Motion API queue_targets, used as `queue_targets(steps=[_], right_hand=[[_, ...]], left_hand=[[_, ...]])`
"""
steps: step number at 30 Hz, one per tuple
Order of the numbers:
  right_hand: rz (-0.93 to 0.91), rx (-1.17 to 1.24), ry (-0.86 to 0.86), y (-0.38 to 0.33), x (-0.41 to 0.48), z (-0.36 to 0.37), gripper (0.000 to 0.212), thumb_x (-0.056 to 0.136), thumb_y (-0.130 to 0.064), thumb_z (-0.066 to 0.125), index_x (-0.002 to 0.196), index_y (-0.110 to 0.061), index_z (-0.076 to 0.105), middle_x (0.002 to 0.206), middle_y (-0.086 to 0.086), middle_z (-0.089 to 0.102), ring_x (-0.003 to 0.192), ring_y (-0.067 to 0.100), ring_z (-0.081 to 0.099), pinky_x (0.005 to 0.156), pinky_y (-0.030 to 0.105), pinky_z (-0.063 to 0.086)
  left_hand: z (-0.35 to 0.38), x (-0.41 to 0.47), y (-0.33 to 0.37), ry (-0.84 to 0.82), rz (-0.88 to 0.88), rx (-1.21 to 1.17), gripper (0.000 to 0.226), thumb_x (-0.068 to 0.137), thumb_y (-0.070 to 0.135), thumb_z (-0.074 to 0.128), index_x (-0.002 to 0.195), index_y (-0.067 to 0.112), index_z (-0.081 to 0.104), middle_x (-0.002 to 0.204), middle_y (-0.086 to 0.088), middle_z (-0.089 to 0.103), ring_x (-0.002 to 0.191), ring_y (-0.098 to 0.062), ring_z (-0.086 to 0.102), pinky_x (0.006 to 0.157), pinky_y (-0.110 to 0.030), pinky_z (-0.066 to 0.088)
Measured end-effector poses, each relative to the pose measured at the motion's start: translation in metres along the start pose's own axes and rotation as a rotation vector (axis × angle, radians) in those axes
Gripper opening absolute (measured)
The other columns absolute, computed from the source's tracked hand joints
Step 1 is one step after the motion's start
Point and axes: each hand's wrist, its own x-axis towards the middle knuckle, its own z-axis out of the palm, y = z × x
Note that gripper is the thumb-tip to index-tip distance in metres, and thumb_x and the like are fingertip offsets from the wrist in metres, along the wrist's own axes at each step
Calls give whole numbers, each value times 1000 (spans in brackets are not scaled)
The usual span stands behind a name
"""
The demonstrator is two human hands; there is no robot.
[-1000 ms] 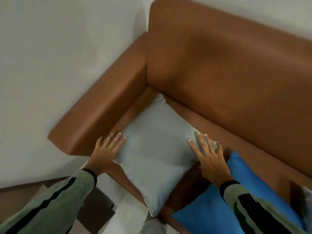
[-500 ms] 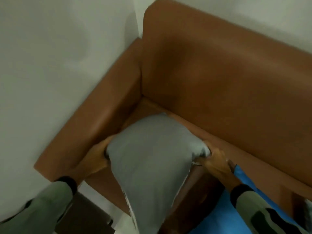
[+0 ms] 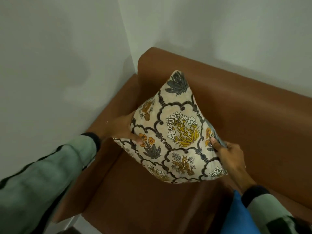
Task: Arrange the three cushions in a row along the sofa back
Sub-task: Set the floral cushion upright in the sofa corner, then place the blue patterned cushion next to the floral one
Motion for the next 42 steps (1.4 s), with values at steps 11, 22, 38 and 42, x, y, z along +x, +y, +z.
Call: queue_targets(steps=[11,22,38,42], right_hand=[[-166,-347,-9,38,5,16,89,78,-85,24,147,-29,23,145,9,46,133,29,40,111,57,14],[-271,-606,161,117,-66,-51,73,90,-36,59,150,-17,22,155,16,27,142,33,22,107,58,25],[-254,-1223,-444,434,-147,-250,108,63,-18,67,152,-9,4,159,16,23,146,31,23,112,45,22],[-378,-1323,-329,460,-138,-236,109,67,-31,72,152,-5,9,158,20,25,145,33,26,108,49,26]], left_hand=[[10,56,0,159,-47,199,117,66,55,86,155,25,16,156,-6,40,142,-34,36,114,-63,21],[163,-51,32,630,-29,345,81,82,46,57,152,18,27,153,-18,36,138,-35,33,112,-60,21],[544,-202,176,82,16,418,89,71,19,57,153,8,24,153,-33,34,132,-53,44,102,-65,42],[567,-186,193,84,-168,340,117,58,25,89,149,4,19,147,-37,41,127,-51,53,91,-56,53]])
